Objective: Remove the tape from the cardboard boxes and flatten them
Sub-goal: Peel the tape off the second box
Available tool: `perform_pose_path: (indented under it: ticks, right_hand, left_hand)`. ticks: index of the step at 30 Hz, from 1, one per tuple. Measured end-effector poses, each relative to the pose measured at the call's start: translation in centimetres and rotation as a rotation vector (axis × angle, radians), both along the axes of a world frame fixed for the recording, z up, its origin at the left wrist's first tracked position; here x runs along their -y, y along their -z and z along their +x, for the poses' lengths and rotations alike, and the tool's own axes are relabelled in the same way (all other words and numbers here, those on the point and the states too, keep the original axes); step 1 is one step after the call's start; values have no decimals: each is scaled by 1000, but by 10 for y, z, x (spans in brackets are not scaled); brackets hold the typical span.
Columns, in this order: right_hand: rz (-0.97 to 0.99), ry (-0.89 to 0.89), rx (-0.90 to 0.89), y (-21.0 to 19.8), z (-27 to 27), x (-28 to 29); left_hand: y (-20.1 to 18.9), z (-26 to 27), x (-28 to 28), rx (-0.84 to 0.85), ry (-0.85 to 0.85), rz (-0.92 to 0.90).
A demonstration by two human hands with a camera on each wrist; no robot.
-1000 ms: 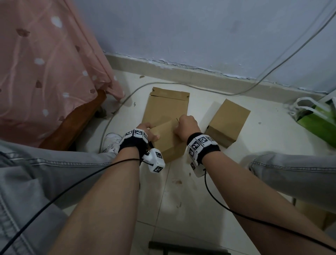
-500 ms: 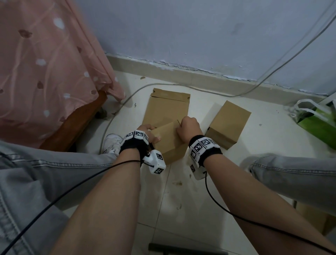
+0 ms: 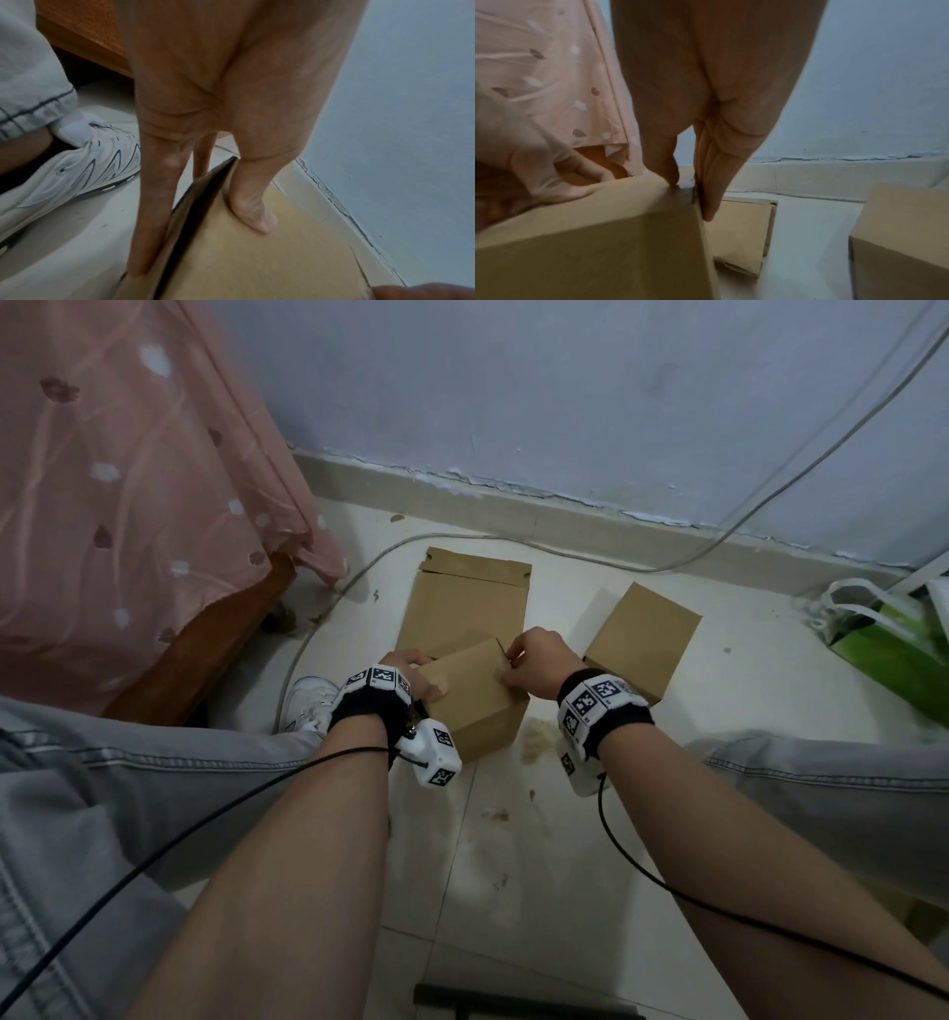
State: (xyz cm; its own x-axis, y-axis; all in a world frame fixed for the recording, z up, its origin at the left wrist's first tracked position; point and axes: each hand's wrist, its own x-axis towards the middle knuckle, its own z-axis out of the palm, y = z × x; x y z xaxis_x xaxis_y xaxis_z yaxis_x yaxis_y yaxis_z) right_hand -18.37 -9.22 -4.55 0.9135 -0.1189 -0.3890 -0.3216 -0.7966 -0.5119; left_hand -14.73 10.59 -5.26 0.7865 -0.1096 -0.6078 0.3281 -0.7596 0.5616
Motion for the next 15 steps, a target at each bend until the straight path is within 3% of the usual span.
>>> perform_pose_path:
  ticks: [15]
  right_hand:
    - [-125, -17, 84, 8, -1, -8]
  left_hand:
    - [-2, -2, -1, -23, -7, -17]
